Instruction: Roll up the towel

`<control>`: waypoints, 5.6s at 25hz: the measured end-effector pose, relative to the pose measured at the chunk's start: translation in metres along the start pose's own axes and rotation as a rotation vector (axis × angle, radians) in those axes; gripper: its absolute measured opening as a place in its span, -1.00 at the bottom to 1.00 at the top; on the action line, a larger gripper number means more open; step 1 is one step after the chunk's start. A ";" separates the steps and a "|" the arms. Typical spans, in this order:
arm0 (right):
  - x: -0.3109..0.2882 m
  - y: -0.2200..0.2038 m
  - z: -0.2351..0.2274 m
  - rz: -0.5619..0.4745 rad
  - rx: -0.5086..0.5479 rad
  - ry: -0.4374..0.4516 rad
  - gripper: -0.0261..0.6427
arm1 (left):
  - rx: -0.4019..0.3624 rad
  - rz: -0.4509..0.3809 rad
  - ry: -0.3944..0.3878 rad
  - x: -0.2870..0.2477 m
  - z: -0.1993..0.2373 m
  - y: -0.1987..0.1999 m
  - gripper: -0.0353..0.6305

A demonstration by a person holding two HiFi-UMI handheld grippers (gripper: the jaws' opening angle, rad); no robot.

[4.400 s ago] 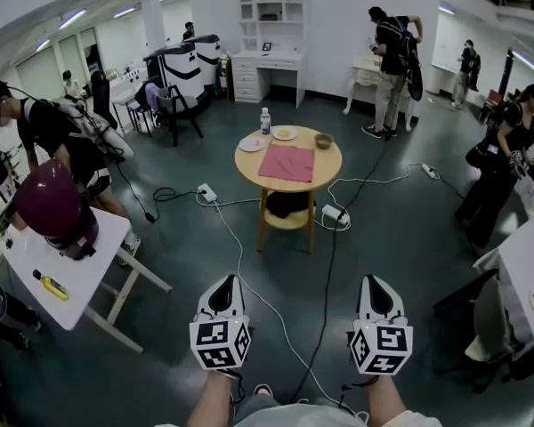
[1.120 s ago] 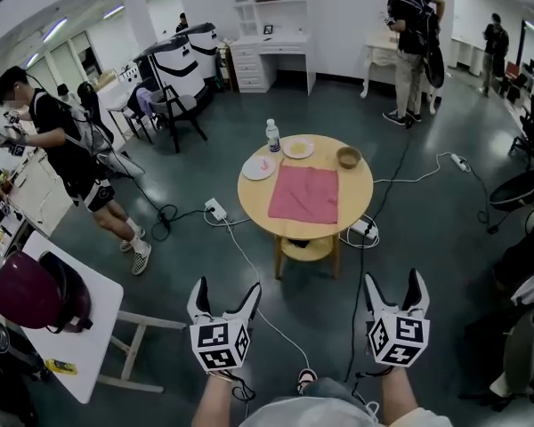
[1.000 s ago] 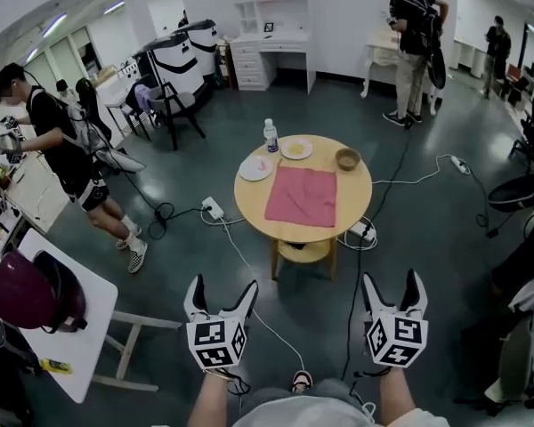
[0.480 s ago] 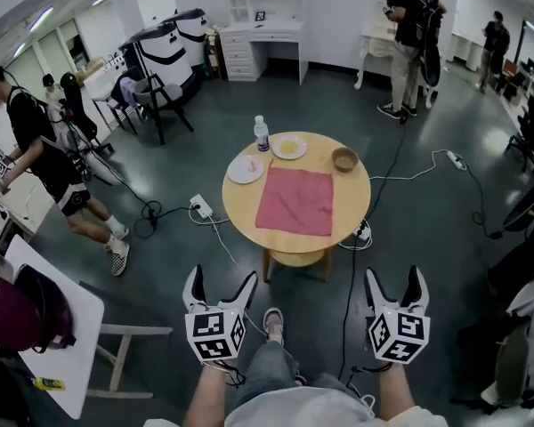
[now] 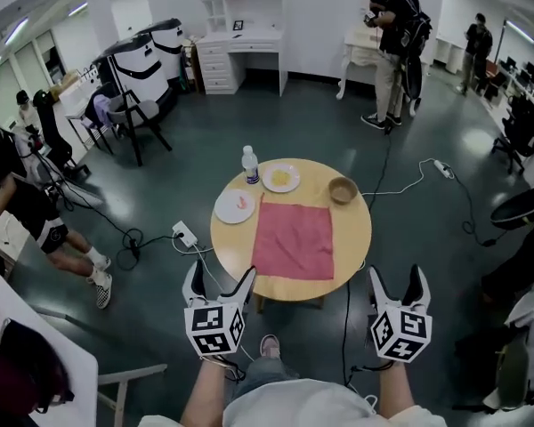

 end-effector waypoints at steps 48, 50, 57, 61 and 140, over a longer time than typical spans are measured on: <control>-0.246 -0.044 0.014 0.325 0.028 0.232 0.09 | -0.065 0.276 -0.227 -0.224 0.004 -0.036 0.25; -0.247 -0.055 0.016 0.350 0.031 0.252 0.02 | -0.068 0.300 -0.234 -0.225 0.005 -0.046 0.19; -0.241 -0.089 0.026 0.447 0.038 0.341 -0.22 | -0.124 0.396 -0.323 -0.216 -0.004 -0.082 -0.13; -0.232 -0.110 0.027 0.513 0.066 0.387 -0.28 | -0.170 0.459 -0.384 -0.210 -0.011 -0.102 -0.20; -0.185 -0.236 0.042 1.076 0.637 0.956 -0.88 | -0.793 0.906 -0.948 -0.181 -0.020 -0.215 -0.84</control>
Point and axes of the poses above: the fingertips, and each gripper's own axes: x backward along the fingers, z to its left, y out of its top, the point moved 4 cm from there along x, backward along the fingers, and after that the axes turned 6 degrees about y, right-handed, at the moved point
